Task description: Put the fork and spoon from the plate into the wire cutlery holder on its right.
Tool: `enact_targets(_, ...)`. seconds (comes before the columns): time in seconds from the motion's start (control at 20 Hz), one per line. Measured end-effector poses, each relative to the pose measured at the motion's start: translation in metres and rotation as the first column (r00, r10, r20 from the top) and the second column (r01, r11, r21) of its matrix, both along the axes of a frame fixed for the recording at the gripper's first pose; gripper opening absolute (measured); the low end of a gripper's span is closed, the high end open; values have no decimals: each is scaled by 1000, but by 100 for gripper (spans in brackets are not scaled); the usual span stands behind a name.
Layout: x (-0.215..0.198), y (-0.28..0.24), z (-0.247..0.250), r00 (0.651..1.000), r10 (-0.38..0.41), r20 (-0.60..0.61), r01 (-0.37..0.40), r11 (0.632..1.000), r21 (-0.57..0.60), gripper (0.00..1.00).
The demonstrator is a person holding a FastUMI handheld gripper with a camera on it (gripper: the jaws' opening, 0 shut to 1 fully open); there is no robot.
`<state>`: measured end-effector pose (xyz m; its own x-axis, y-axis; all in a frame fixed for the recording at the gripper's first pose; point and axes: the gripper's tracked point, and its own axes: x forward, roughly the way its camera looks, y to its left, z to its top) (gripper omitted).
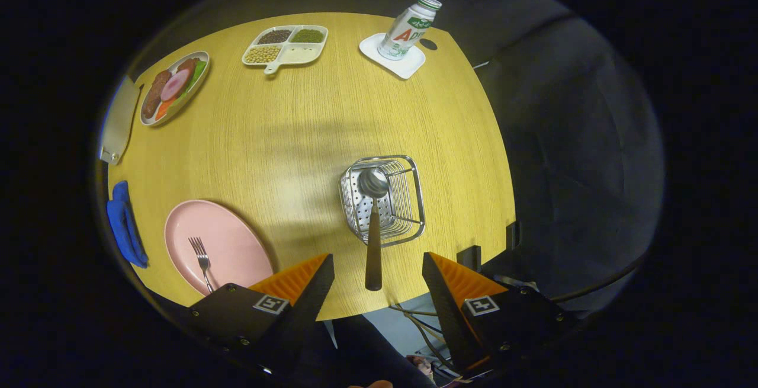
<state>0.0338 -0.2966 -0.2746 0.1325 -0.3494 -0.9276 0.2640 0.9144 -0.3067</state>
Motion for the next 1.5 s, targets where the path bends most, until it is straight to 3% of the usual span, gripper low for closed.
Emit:
enact_targets(0.4,9,77,15,988,152,14,-152,987,-53,92)
enact_targets(0.9,-6,203,-43,940,340,-25,-339,940,41,92)
enact_targets(1.5,-28,245,-111,941,333,-56,-323,937,136,91)
